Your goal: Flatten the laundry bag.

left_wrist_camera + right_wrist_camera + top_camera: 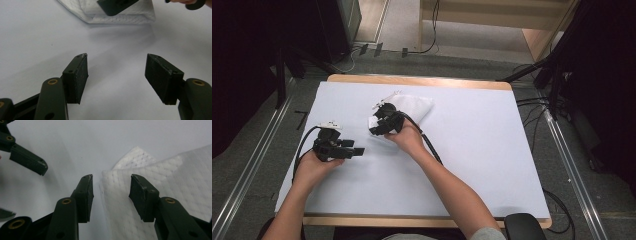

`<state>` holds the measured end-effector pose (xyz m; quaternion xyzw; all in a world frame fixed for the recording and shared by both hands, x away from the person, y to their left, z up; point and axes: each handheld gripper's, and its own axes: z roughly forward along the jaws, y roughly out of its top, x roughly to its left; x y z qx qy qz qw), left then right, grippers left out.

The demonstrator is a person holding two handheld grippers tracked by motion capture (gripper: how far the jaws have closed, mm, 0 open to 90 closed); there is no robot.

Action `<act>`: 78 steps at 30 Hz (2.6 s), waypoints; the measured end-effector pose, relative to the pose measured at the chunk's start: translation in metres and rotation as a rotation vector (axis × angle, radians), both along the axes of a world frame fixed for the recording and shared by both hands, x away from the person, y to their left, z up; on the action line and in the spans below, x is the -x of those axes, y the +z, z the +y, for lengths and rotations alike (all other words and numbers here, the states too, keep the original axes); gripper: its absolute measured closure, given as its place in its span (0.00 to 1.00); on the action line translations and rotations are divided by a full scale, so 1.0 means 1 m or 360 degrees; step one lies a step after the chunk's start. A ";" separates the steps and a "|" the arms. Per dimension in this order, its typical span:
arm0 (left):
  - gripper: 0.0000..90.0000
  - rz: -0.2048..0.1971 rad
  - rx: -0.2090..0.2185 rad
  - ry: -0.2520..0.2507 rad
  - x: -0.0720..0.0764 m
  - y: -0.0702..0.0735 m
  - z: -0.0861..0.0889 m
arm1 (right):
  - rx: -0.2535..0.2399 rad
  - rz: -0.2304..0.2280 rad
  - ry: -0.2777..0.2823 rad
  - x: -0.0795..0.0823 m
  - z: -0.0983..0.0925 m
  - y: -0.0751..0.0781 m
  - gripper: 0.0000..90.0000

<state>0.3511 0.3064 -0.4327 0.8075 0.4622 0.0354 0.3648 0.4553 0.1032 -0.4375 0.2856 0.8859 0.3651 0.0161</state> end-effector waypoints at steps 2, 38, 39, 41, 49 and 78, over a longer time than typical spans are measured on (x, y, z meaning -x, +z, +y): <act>0.40 0.0000 -0.0005 0.0000 0.000 0.000 0.000 | -0.0003 0.0010 -0.0006 -0.002 0.002 -0.003 0.60; 0.40 0.0005 -0.0020 0.0000 -0.001 -0.002 0.000 | 0.0029 0.0076 -0.0010 -0.003 -0.004 0.010 0.97; 0.40 0.0007 -0.0020 0.0003 -0.002 -0.002 -0.001 | 0.0011 0.0085 -0.0008 -0.003 -0.005 0.012 0.96; 0.40 0.0009 -0.0023 0.0001 -0.002 -0.002 -0.001 | 0.0010 0.0065 0.0004 -0.002 -0.006 0.016 0.97; 0.41 -0.0006 -0.0029 -0.0002 -0.002 -0.001 -0.003 | 0.0003 0.0007 -0.0012 0.006 -0.019 0.028 0.99; 1.00 -0.0117 0.0019 -0.0065 -0.027 0.008 -0.050 | -0.0132 -0.0087 -0.0135 0.034 -0.090 0.037 0.99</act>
